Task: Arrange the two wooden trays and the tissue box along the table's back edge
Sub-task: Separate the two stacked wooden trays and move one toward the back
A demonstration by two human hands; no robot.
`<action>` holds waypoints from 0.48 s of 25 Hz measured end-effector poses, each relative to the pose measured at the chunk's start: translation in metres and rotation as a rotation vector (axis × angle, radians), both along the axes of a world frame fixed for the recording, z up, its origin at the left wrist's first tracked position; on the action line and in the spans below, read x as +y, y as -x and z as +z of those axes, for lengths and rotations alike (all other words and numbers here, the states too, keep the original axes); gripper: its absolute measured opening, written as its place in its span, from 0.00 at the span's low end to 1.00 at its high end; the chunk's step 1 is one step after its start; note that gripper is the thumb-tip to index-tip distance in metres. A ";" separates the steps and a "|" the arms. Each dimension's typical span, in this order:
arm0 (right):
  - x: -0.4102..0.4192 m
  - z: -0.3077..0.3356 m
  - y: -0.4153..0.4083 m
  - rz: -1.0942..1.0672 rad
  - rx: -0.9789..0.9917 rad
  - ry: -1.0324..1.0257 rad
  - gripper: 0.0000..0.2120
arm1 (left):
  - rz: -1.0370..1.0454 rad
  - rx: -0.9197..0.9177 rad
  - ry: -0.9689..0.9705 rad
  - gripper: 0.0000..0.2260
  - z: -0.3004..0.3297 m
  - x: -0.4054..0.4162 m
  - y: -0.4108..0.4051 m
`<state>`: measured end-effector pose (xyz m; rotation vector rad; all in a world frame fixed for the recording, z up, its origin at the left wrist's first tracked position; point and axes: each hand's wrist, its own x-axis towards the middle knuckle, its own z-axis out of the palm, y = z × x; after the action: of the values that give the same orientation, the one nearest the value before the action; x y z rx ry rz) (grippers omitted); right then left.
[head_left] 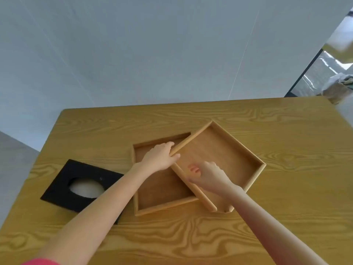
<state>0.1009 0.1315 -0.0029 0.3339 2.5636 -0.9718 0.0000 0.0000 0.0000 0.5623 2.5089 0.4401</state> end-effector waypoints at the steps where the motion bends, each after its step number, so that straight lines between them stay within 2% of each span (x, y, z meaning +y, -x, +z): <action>1: -0.003 -0.003 -0.001 0.014 -0.040 -0.006 0.18 | 0.014 -0.008 0.011 0.26 -0.002 0.002 -0.002; 4: -0.012 -0.017 -0.007 0.049 -0.022 -0.030 0.16 | 0.061 0.033 -0.004 0.24 -0.013 0.003 -0.005; 8: -0.012 -0.027 -0.010 0.033 0.124 -0.057 0.14 | 0.124 0.060 -0.038 0.22 -0.021 0.000 -0.005; 12: -0.010 -0.026 -0.019 0.115 0.180 -0.090 0.15 | 0.233 0.020 -0.125 0.20 -0.021 -0.005 -0.015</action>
<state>0.1196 0.1219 -0.0293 0.1258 2.7598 -0.8828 0.0149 -0.0050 -0.0214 0.3223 2.5894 0.6849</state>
